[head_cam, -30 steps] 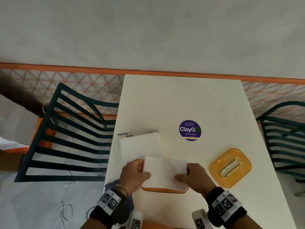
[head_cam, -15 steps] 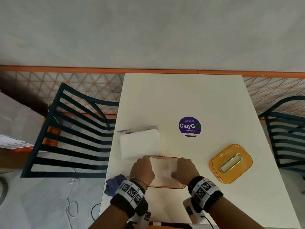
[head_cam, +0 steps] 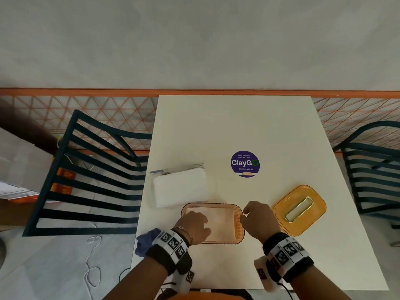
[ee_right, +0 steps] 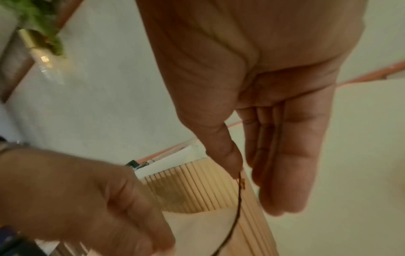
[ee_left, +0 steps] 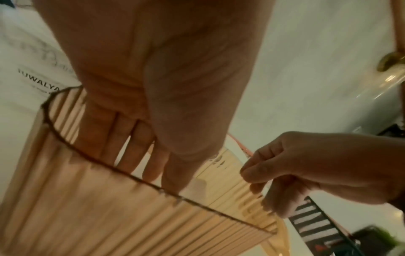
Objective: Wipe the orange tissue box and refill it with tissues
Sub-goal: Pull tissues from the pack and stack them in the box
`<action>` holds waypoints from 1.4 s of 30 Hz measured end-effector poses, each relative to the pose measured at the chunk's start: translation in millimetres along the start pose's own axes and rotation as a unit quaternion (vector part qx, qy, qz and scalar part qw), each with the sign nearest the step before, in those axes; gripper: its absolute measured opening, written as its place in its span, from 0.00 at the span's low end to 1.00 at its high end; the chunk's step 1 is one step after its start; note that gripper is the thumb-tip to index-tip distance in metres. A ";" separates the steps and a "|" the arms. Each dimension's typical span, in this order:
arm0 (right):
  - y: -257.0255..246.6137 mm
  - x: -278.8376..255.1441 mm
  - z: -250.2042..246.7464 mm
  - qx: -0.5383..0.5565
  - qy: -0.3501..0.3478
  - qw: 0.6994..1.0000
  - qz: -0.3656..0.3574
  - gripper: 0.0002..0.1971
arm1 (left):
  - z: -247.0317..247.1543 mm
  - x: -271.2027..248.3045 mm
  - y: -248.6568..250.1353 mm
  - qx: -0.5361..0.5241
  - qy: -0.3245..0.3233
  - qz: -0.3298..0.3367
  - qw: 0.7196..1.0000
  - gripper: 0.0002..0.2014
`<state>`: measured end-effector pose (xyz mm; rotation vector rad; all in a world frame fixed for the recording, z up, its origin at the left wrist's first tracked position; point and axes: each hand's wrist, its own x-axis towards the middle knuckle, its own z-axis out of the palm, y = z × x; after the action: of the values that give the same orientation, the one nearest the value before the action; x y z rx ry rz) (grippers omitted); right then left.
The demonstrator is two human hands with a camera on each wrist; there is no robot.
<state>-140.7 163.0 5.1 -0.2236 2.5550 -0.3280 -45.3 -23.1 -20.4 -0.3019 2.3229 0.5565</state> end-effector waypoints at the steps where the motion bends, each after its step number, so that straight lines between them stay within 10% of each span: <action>1: 1.9 2.0 -1.2 0.005 -0.011 1.000 -0.003 0.09 | -1.6 0.7 1.5 0.011 -0.025 0.007 1.000 0.25; 4: 5.5 6.1 -5.1 -0.005 -0.017 1.000 0.003 0.10 | -17.1 -4.2 4.8 -0.066 -0.008 0.029 0.997 0.22; 10: 18.4 14.1 -9.3 -0.012 -0.015 1.000 -0.004 0.10 | -79.8 -4.8 -36.4 -0.163 0.268 -0.045 0.948 0.19; 17: 32.2 15.6 -14.7 0.029 -0.014 0.999 -0.014 0.09 | -90.9 21.9 -74.6 0.026 0.201 -0.118 0.972 0.50; 35: 14.5 11.3 -33.2 0.022 0.026 0.999 -0.039 0.14 | -94.2 12.3 -78.0 -0.062 0.270 -0.101 0.955 0.26; 42: -40.7 23.6 -25.6 0.167 -0.022 0.969 -0.183 0.47 | -92.9 -4.0 -107.0 -0.276 0.200 -0.022 0.940 0.18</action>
<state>-170.6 123.5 25.5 -0.5662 2.3590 -0.8731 -58.6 -160.8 10.1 -0.7895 2.4880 1.2203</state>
